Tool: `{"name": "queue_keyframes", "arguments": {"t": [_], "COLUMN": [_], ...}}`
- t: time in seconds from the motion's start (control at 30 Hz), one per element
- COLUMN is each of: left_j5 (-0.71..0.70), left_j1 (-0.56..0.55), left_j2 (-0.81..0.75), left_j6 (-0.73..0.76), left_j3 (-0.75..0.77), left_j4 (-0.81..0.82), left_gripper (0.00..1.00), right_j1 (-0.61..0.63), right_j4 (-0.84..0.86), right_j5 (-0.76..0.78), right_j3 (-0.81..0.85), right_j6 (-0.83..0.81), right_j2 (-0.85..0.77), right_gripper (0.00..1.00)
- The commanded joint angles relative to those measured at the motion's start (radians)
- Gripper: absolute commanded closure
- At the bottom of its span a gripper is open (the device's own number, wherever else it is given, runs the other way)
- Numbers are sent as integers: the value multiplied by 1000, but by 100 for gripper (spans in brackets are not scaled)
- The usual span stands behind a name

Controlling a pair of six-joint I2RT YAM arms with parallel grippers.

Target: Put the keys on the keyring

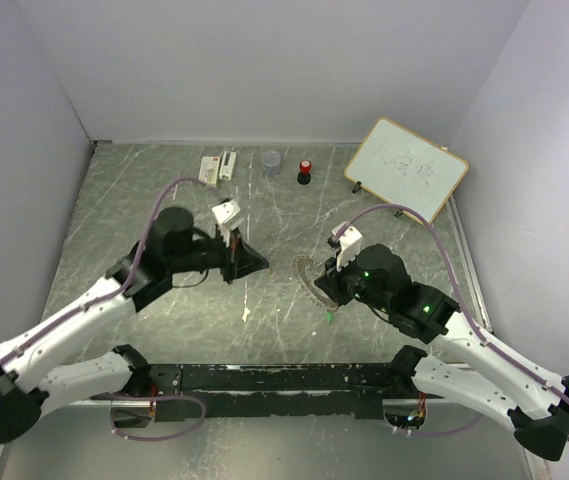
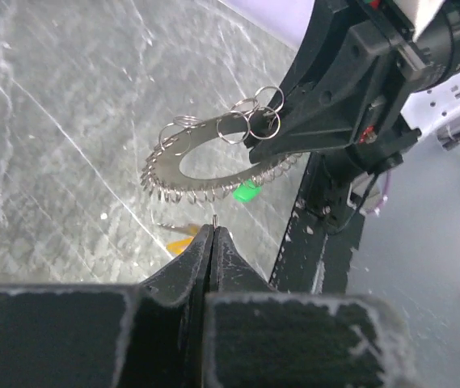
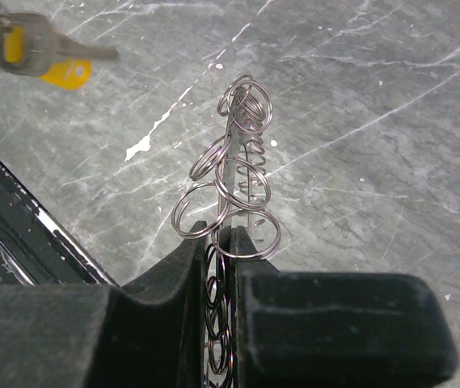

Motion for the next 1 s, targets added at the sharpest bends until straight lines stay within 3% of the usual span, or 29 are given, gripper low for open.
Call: {"name": "queue_keyframes", "arguments": {"t": [0.0, 0.13, 0.47, 0.83, 0.97], "left_j5": [-161, -140, -120, 32, 53], "left_j1": [8, 7, 7, 8, 8], "left_j2": [-139, -139, -146, 34, 88], "left_j6": [-104, -87, -151, -250, -279], "left_j3": [-189, -188, -337, -367, -340], "left_j4": [423, 424, 717, 974, 989], "left_gripper": [93, 93, 93, 93, 93], "right_j1": [8, 9, 9, 11, 16], "right_j4": [35, 35, 50, 43, 35], "right_j5": [18, 18, 11, 10, 14], "right_j3": [32, 36, 41, 86, 109], "right_j6": [-2, -4, -8, -51, -68], "right_j2": [-15, -17, -7, 22, 38], "right_gripper": [100, 100, 100, 100, 100]}}
